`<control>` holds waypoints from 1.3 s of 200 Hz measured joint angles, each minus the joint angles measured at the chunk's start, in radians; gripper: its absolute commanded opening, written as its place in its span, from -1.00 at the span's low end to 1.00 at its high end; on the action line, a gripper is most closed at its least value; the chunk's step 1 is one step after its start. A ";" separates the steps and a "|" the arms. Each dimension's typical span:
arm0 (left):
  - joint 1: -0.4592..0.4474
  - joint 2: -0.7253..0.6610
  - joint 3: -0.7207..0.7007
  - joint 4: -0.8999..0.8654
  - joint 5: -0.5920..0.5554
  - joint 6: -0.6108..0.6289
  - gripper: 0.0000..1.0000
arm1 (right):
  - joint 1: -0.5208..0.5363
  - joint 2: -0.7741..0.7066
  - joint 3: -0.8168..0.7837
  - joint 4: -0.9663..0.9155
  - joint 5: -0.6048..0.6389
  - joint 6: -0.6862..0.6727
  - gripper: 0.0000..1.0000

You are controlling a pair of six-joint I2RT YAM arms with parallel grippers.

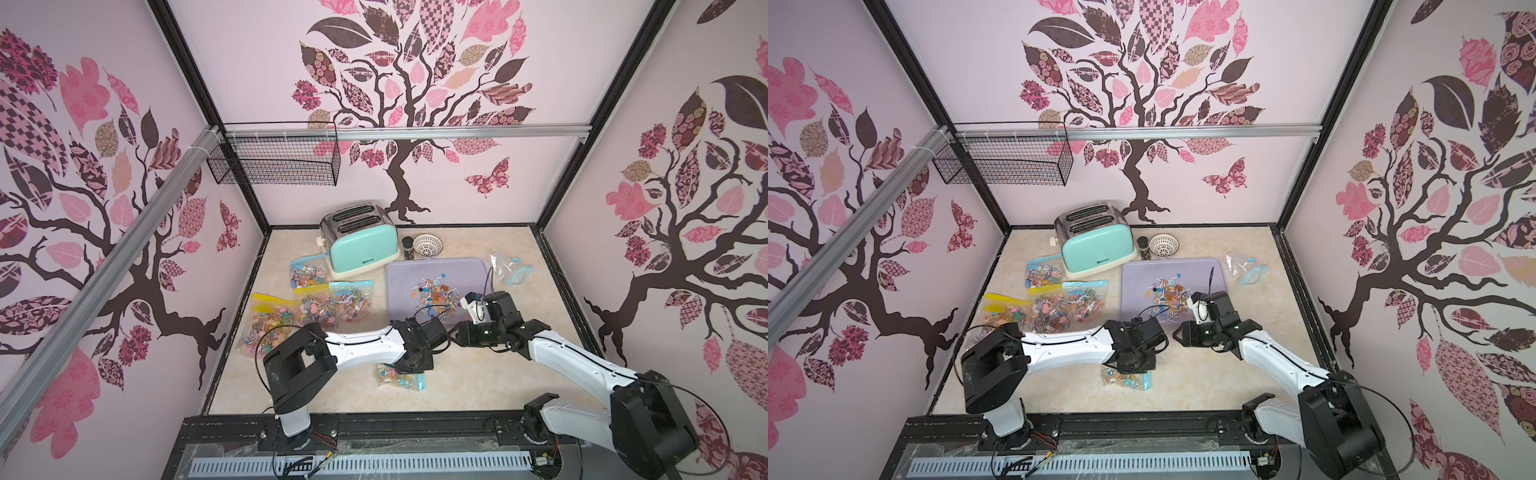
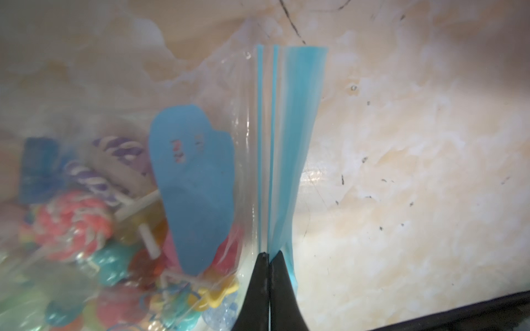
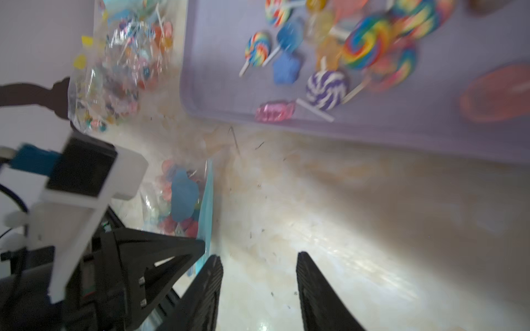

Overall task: Pour candies out of the ziploc bag
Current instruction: Open the ziploc bag at the center of the board.

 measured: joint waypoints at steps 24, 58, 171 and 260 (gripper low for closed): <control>-0.001 -0.048 -0.063 0.065 0.002 0.000 -1.00 | 0.071 0.079 -0.040 0.104 -0.078 0.042 -0.05; -0.001 -0.053 -0.097 0.124 0.008 0.000 -1.00 | 0.117 0.172 -0.067 0.217 -0.151 0.087 -0.06; -0.001 -0.052 -0.097 0.142 0.010 0.005 -1.00 | 0.151 0.357 -0.040 0.394 -0.214 0.144 -0.28; -0.001 -0.053 -0.097 0.142 0.007 0.008 -1.00 | 0.158 0.404 -0.018 0.426 -0.221 0.152 -0.44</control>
